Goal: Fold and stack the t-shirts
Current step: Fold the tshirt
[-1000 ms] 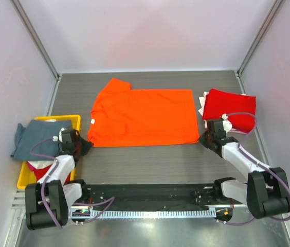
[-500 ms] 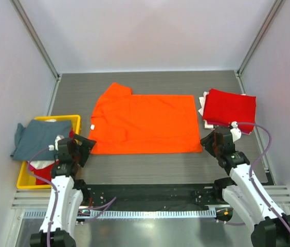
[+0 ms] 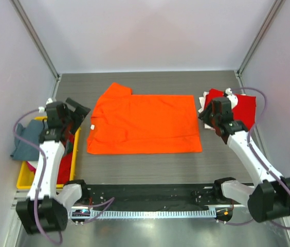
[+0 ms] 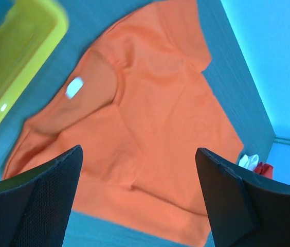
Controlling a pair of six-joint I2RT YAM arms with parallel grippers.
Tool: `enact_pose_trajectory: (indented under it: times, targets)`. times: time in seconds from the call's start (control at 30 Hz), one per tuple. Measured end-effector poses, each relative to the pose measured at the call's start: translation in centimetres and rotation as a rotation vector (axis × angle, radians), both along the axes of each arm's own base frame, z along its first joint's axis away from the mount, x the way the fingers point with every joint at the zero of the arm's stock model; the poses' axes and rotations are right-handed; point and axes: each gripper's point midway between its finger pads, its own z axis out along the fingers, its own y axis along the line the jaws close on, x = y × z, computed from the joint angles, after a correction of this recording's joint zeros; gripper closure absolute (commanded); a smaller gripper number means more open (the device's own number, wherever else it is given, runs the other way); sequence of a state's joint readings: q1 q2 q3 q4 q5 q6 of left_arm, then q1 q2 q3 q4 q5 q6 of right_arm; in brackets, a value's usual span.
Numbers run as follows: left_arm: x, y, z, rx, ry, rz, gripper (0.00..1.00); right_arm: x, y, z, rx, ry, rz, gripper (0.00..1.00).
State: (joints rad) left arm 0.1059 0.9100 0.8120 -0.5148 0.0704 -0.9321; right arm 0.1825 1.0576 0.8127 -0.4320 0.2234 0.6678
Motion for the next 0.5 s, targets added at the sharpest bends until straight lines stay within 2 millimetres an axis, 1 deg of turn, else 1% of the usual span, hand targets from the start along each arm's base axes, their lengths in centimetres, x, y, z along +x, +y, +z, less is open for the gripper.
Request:
enact_pose_trajectory:
  times: [0.07,0.13,0.23,0.3,0.33,0.37,0.5]
  targets:
    - [3.1,0.0,0.9,0.019,-0.011,-0.043,0.10,2.2,0.5,0.8,-0.022,-0.010,0.035,0.49]
    - [5.7,-0.1,0.9,0.040,-0.007,-0.088,0.10,4.3,1.1,1.1,-0.038,-0.006,0.071,0.50]
    - [9.2,0.0,0.6,0.075,0.005,-0.133,0.11,8.0,2.1,1.0,-0.055,0.009,0.114,0.50]
    - [11.8,0.2,0.2,0.098,-0.001,-0.157,0.11,10.2,2.6,0.2,-0.064,0.030,0.132,0.49]
    - [12.6,0.2,0.0,0.105,0.002,-0.165,0.12,11.1,2.8,-0.2,-0.068,0.040,0.138,0.47]
    - [14.2,0.3,-0.3,0.117,-0.004,-0.175,0.13,11.9,3.0,-0.5,-0.072,0.048,0.141,0.46]
    - [18.9,0.3,-2.8,0.139,0.022,-0.208,0.17,15.7,3.6,-2.3,-0.089,0.079,0.151,0.46]
